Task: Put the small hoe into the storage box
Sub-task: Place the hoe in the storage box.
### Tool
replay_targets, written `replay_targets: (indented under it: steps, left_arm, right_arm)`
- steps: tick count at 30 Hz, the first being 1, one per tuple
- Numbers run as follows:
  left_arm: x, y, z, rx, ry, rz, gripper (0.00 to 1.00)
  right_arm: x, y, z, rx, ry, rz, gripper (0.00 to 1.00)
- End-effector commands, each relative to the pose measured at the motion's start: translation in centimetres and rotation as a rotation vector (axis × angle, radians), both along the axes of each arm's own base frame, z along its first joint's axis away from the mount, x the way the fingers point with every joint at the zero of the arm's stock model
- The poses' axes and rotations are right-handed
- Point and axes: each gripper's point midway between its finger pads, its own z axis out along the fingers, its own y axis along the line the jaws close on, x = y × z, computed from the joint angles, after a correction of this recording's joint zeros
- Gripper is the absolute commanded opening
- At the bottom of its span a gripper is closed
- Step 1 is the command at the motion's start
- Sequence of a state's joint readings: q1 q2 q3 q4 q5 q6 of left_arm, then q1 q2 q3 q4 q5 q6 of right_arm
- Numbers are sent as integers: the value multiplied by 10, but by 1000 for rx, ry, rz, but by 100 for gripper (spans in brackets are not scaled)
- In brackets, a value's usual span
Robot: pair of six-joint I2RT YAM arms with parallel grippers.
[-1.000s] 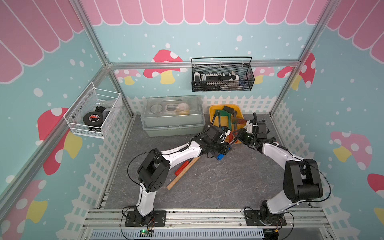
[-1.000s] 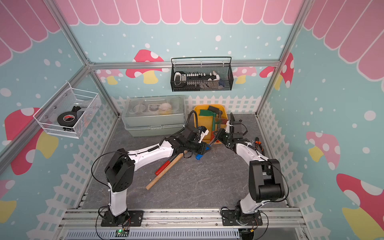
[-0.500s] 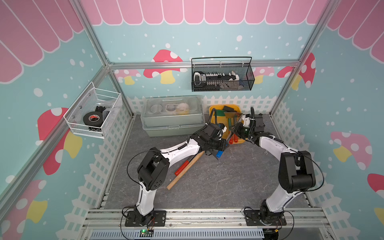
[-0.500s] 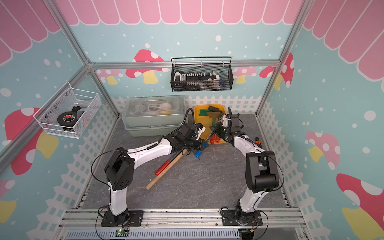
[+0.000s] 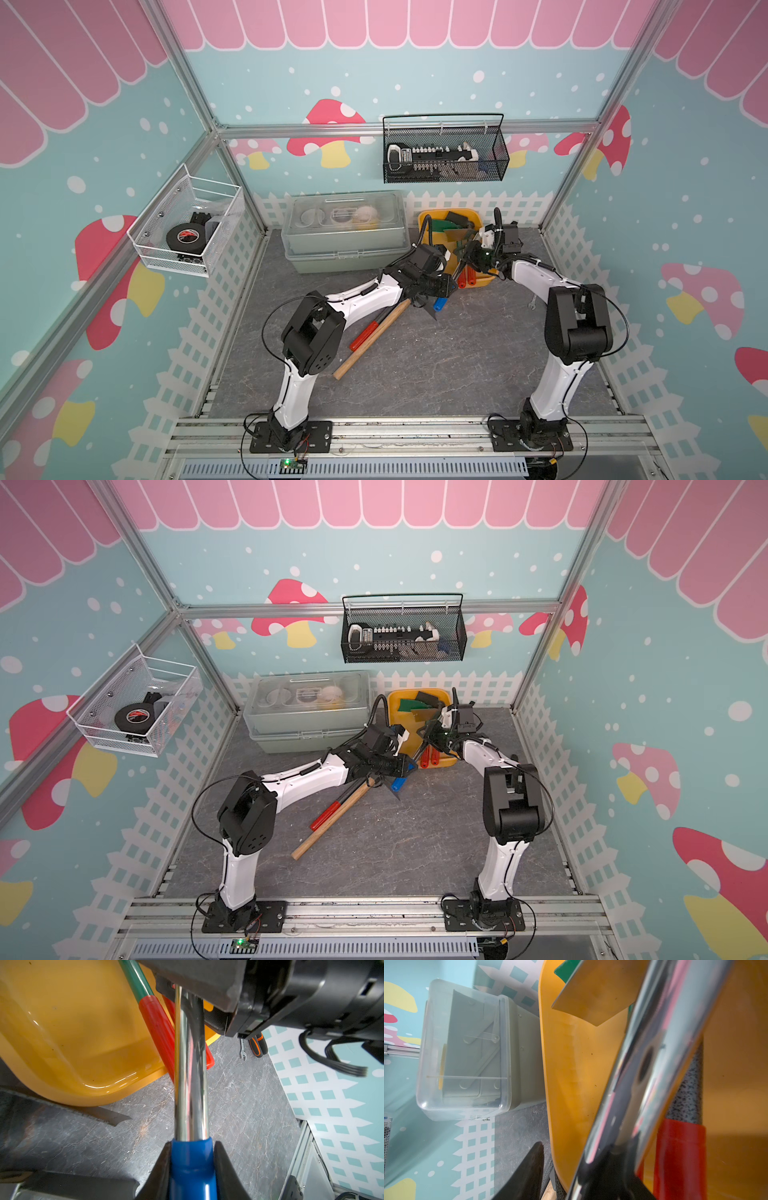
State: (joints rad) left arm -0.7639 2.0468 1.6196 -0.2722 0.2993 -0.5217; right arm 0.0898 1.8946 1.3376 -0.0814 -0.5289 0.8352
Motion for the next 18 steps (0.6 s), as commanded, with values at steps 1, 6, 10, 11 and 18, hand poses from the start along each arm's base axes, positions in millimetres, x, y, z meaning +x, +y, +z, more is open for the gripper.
replay_targets:
  steps: [1, 6, 10, 11, 18]
  left_arm:
    - [12, -11, 24, -70, -48, -1, 0]
    - [19, -11, 21, -74, -44, 28, 0]
    - [26, -14, 21, -83, -38, 54, 0]
    - [27, -15, 20, -82, -37, 61, 0]
    - [39, -14, 18, -82, -53, 112, 0]
  right_arm:
    - [7, 2, 0, -8, -22, 22, 50]
    - [3, 0, 0, -25, -21, 26, 53]
    - [-6, -4, 10, -38, -40, 16, 56]
    - [-8, -4, 11, -39, -41, 14, 57]
    - [-27, -12, 24, -62, -64, -14, 61]
